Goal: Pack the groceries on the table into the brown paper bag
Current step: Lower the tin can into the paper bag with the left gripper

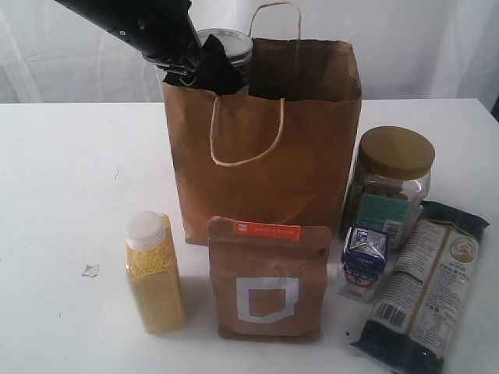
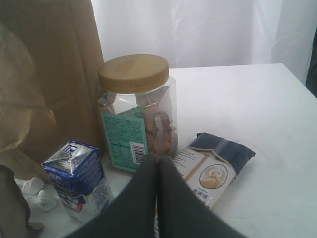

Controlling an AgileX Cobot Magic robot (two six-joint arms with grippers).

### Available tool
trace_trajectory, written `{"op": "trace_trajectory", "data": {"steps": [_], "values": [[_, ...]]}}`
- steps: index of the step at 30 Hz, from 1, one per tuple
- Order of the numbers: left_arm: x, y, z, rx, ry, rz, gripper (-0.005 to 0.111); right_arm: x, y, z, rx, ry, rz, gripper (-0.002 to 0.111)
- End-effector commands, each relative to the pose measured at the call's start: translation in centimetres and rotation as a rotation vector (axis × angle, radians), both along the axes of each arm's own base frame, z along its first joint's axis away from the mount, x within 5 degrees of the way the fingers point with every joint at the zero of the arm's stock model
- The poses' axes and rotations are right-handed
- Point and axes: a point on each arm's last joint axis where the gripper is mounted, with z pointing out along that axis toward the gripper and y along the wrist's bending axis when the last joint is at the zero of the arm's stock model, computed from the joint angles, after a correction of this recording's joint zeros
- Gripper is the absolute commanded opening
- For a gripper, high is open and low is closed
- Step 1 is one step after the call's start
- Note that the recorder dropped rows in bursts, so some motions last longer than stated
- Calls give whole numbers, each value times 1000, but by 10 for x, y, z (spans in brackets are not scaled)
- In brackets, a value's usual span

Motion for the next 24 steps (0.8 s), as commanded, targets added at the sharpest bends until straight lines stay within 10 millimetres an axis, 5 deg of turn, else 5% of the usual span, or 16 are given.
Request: {"op": "trace_trajectory", "data": {"steps": [1,9,19,24], "values": [[-4,-1,7,-42,27,10,0,0,0,-1,5,-7,-5,0],[-6,-1,6,-36,47,0,3,0,0,-1,5,-7,-5,0],[-6,-1,6,-52,64,18,47,0,0,-1,5,-7,-5,0],[-7,-2,7,-64,72,22,59,0,0,-1,5,-7,-5,0]]}}
